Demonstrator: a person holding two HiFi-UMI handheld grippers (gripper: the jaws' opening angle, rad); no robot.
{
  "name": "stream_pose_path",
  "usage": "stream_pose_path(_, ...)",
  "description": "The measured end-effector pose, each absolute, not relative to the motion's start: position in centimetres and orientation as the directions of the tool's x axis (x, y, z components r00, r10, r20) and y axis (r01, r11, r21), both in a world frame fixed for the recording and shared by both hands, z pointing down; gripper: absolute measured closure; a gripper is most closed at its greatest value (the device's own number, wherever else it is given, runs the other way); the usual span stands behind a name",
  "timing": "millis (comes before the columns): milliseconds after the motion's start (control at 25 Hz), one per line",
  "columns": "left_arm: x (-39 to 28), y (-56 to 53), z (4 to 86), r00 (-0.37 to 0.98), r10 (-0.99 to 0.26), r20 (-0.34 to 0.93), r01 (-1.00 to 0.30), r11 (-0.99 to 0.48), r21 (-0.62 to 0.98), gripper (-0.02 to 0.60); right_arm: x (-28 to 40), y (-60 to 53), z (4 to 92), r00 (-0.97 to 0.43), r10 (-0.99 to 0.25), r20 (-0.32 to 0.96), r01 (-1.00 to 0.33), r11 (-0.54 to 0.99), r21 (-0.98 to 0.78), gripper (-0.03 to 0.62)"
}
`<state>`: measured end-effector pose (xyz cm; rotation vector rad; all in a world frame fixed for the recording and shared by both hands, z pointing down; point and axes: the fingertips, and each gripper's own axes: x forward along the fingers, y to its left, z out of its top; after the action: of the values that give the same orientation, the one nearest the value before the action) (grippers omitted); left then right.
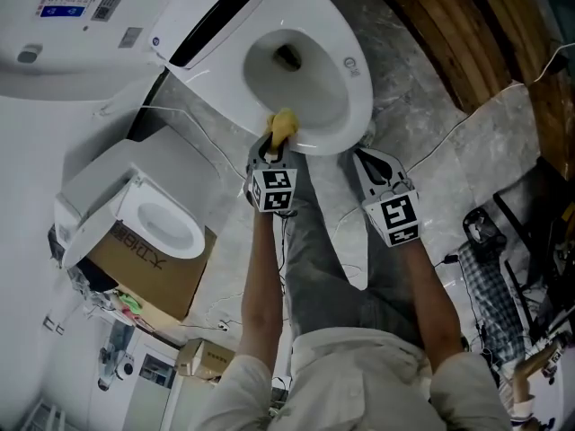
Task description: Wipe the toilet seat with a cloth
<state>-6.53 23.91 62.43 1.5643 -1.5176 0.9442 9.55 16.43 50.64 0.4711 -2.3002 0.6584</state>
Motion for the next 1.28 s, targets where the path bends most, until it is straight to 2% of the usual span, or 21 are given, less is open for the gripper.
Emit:
stream_pose_path(800,1.8,25.1,62.8,0.105,-0.431,0.896,-0.991,0.033,0.132,0.466,14.6,16.1,51.9,-0.673,-0.174,0.719,-0.555,0.761,-0.336,0.586)
stream_pose_path(1280,5.1,24.0,62.5,0.157,-0.428,0.890,-0.984,0.013,0.180,0.466,16.1,16.0,52.6,-0.653,-0.192,0.733,-0.596,0.728,-0.340,0.586)
